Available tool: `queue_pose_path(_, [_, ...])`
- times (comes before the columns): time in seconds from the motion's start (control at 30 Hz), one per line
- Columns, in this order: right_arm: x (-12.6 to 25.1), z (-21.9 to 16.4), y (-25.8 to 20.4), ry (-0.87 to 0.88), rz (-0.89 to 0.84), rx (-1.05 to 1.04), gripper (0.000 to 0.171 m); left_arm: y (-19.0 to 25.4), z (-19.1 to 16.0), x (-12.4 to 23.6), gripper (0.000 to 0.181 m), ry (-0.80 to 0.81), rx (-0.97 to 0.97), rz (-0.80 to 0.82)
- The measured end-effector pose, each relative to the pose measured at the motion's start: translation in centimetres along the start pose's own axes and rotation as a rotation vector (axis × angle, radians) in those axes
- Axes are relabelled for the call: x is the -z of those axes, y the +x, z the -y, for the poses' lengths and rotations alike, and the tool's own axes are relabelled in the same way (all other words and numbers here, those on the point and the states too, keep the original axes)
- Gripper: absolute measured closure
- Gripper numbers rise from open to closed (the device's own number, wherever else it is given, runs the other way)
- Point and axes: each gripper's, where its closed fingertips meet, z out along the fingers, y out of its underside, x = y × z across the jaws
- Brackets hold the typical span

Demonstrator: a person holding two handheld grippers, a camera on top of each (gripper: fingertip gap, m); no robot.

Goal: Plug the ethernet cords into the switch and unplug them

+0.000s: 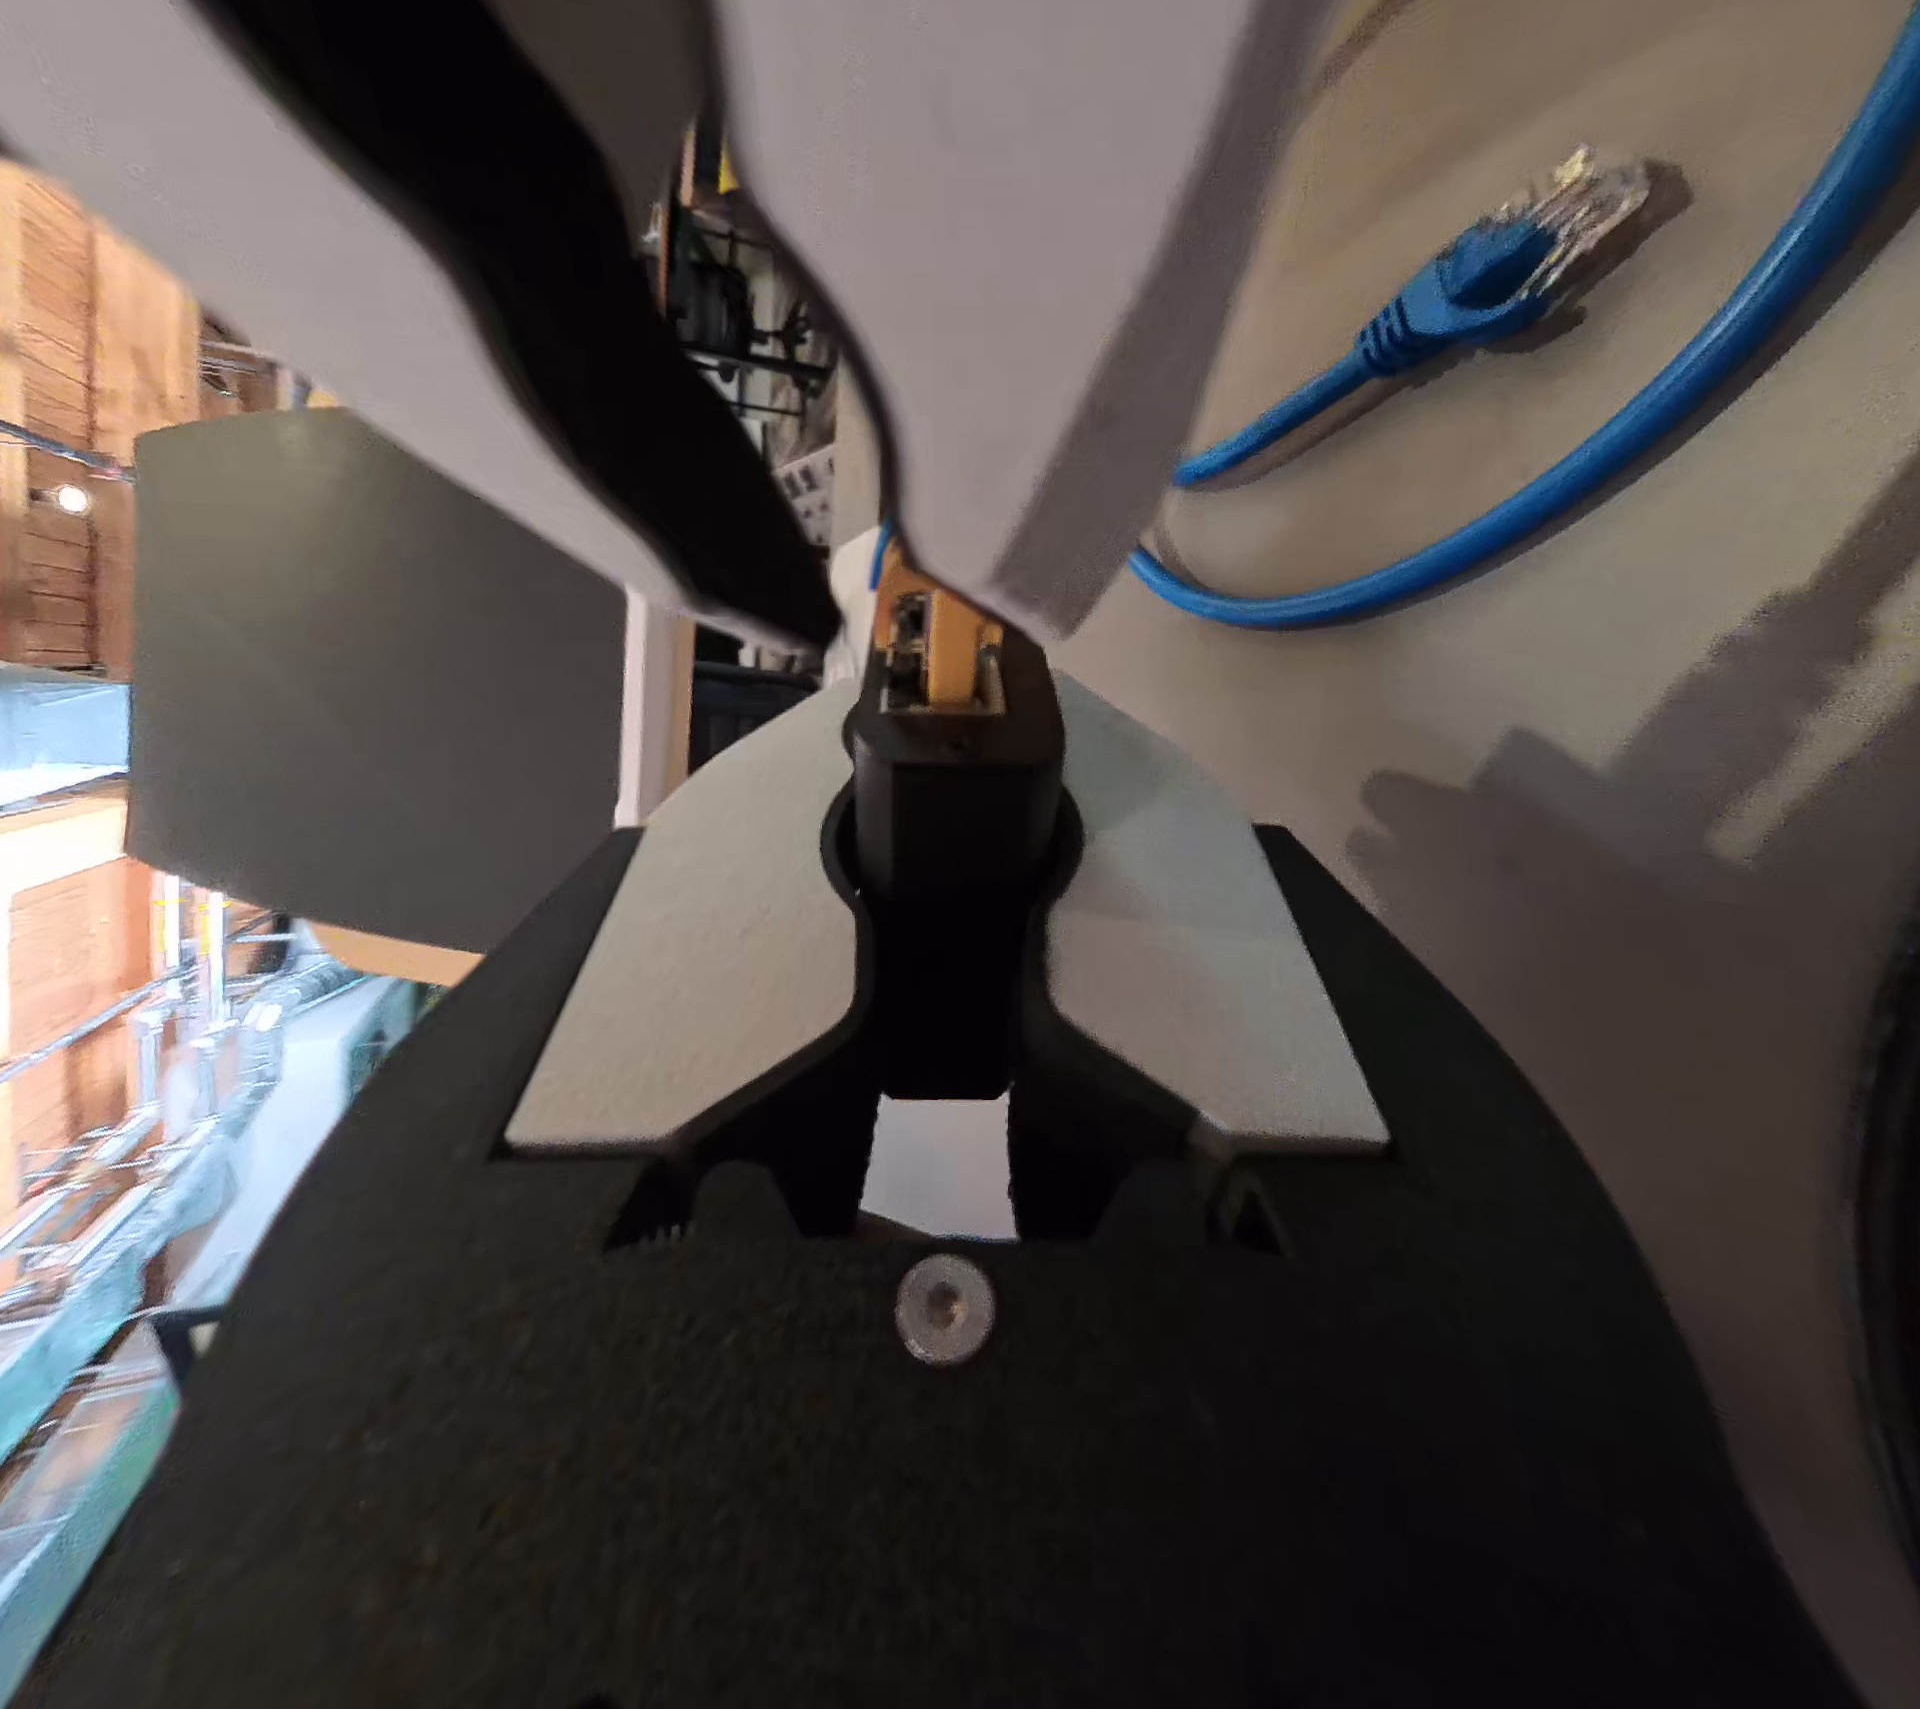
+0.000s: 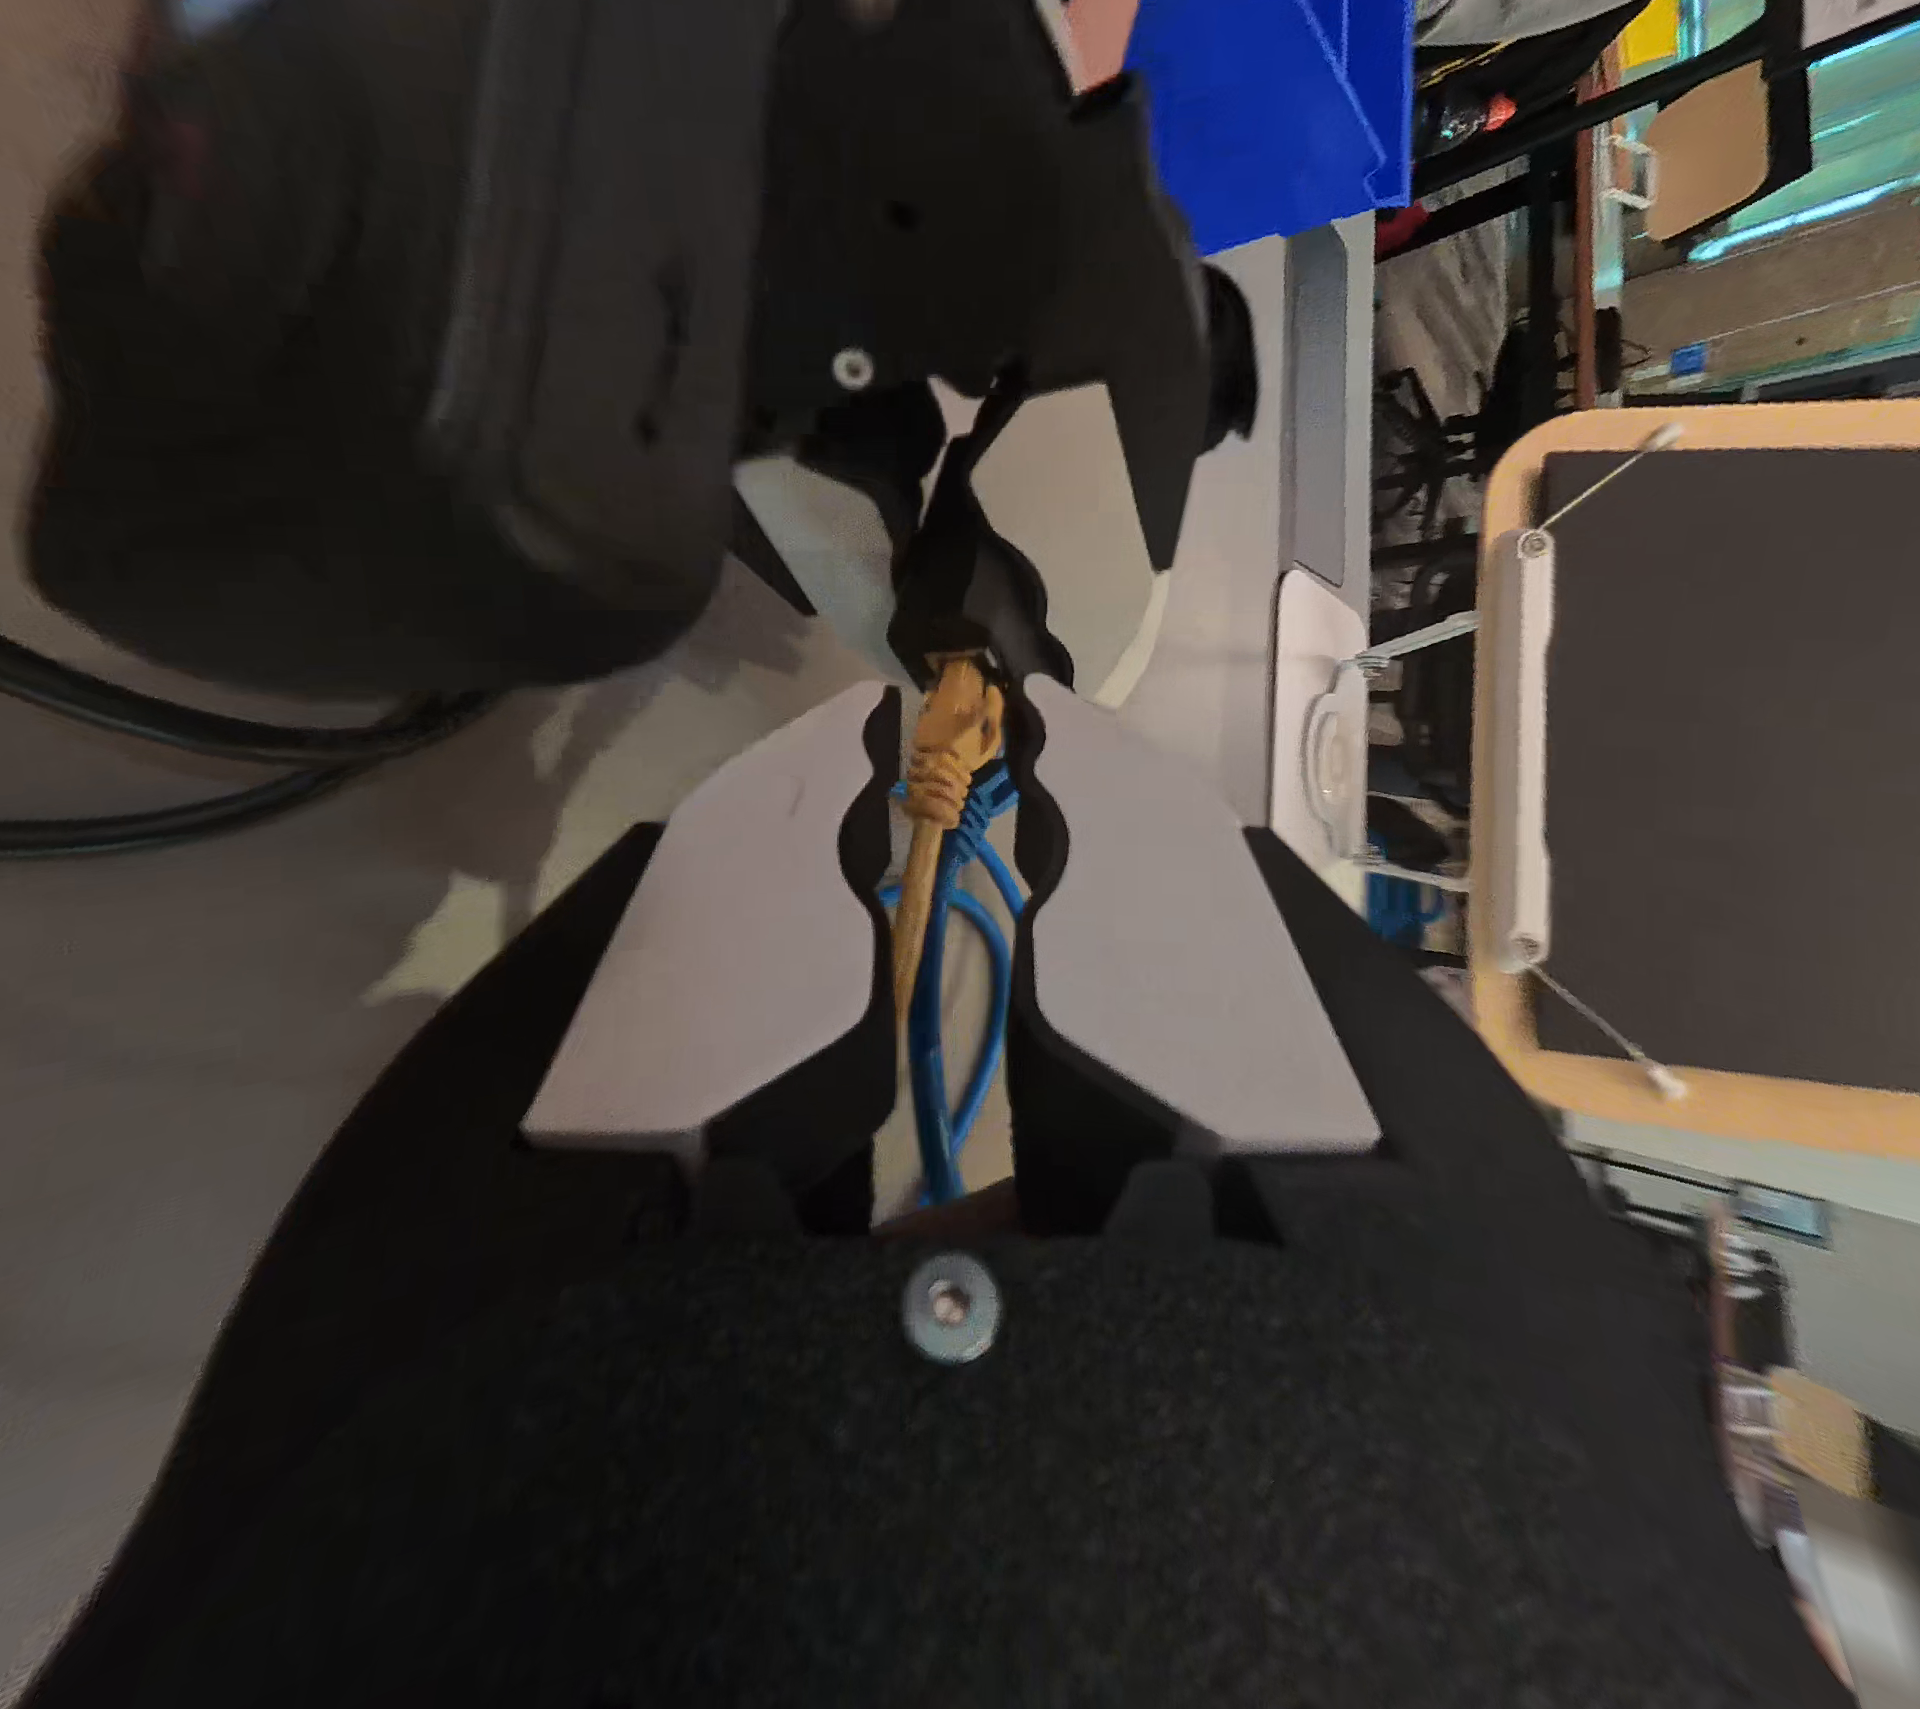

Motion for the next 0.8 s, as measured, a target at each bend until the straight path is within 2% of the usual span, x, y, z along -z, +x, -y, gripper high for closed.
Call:
queue_pose_path(0.07, [0.6, 0.4, -0.5, 0.027, 0.062, -0.109, 0.157, -0.2, 0.1, 0.0, 0.155, -0.004, -0.031, 0.032])
queue_pose_path(0.33, [2.1, -0.7, -0.4, 0.006, 0.195, -0.618, 0.155, -1.6, 0.4, 0.5, 0.156, -0.011, -0.070, 0.133])
queue_pose_path(0.47, [2.0, -1.7, -0.2, -0.021, 0.171, -0.652, 0.155, -2.0, 0.4, 0.6, 0.155, -0.012, -0.061, 0.151])
queue_pose_path(0.8, [1.7, -1.8, -0.4, 0.026, 0.242, -0.779, 0.163, -1.7, 0.4, 0.5, 0.155, -0.006, -0.082, 0.156])
